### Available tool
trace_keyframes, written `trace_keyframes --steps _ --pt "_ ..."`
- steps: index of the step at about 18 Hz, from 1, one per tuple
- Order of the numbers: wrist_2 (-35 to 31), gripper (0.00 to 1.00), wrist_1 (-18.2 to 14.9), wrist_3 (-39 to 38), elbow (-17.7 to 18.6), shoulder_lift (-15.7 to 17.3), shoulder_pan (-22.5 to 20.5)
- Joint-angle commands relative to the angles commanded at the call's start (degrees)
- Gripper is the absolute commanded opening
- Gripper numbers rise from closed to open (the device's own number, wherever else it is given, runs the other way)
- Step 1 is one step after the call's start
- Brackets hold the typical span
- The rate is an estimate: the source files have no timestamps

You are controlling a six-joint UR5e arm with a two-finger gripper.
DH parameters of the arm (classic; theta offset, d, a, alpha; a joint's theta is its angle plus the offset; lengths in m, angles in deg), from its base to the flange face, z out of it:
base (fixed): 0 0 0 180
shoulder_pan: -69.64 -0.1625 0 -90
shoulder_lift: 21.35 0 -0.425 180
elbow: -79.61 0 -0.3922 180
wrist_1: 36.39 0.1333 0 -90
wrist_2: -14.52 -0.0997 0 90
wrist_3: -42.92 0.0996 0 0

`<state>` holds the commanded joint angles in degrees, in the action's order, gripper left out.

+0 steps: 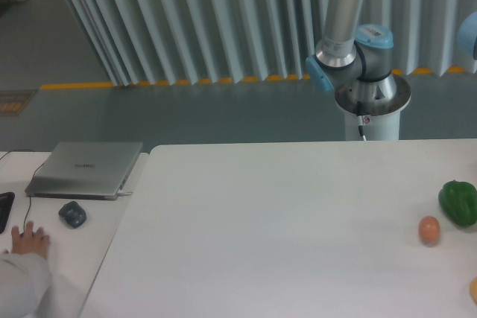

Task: Place the triangular bread in the basket

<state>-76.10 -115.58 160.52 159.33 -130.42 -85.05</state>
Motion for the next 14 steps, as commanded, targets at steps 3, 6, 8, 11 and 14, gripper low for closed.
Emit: trace_keyframes --steps 3,6,8,11,14 --pt "0.3 1.0 0.0 -4.1 -0.3 0.1 0.3" --pt "0.4 1.0 0.4 -11.4 -0.4 -0.9 2.8" --pt "0.7 1.0 5.0 -13.2 1.6 -0.9 3.2" --pt "3.9 1.0 9.0 -24.8 4.0 -0.4 3.3" --pt "5.7 1.0 9.1 -34.0 3.5 -0.3 3.3"
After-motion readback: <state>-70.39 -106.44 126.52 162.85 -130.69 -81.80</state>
